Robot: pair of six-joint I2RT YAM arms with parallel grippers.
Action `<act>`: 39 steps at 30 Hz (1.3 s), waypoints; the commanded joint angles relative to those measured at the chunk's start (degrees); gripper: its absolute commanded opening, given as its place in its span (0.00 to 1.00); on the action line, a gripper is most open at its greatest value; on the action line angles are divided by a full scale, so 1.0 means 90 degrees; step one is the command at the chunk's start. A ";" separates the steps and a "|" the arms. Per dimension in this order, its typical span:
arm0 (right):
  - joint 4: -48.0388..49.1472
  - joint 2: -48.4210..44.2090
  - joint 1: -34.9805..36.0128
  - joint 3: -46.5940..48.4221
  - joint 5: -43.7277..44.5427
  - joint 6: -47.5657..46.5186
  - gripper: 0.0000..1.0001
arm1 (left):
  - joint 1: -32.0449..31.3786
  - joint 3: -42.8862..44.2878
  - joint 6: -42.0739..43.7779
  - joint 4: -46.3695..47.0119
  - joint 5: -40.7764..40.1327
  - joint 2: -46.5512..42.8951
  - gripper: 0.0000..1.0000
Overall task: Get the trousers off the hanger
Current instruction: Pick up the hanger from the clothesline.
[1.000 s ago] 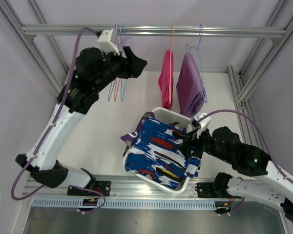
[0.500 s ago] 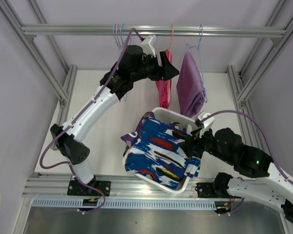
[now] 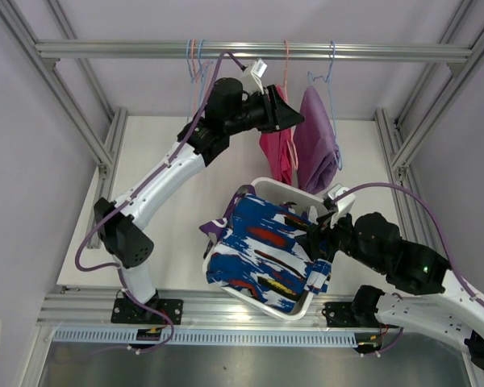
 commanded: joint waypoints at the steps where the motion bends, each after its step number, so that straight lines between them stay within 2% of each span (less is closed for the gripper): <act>1: 0.0022 -0.0056 -0.0030 -0.0014 0.0124 0.0087 0.82 | -0.0046 -0.0073 -0.0403 0.0608 0.0248 0.0064 0.43; 8: 0.0041 -0.0173 -0.0030 -0.0092 0.0094 0.0048 0.82 | -0.0046 -0.0181 -0.0491 0.0725 0.0267 0.0152 0.51; 13: 0.0061 -0.0173 -0.0030 -0.0111 0.0084 0.0018 0.82 | -0.0056 -0.0200 -0.0550 0.0804 0.0306 0.0259 0.50; 16: 0.0070 -0.0183 -0.0030 -0.0150 0.0084 0.0028 0.82 | -0.0056 -0.0220 -0.0599 0.0921 0.0326 0.0318 0.42; 21: 0.0100 -0.0270 -0.0030 -0.0199 0.0075 0.0028 0.82 | -0.0056 -0.0259 -0.0745 0.1135 0.0355 0.0367 0.37; 22: 0.0090 -0.0280 -0.0030 -0.0209 0.0065 0.0018 0.82 | -0.0056 -0.0307 -0.0803 0.1281 0.0365 0.0347 0.32; 24: 0.0090 -0.0300 -0.0030 -0.0228 0.0075 0.0028 0.82 | -0.0056 -0.0356 -0.0872 0.1399 0.0404 0.0328 0.28; 27: 0.0119 -0.0320 -0.0030 -0.0258 0.0075 0.0018 0.82 | -0.0065 -0.0376 -0.0931 0.1468 0.0414 0.0299 0.16; 32: 0.0119 -0.0349 -0.0030 -0.0268 0.0065 0.0018 0.82 | -0.0065 -0.0552 -0.0980 0.1838 0.0433 0.0094 0.11; 35: 0.0129 -0.0339 -0.0030 -0.0277 0.0065 0.0028 0.82 | -0.0056 -0.0552 -0.0950 0.1839 0.0268 -0.0014 0.01; 39: 0.0119 -0.0359 -0.0030 -0.0268 0.0055 0.0018 0.82 | -0.0056 -0.0241 -0.0970 0.1762 0.0189 0.0015 0.01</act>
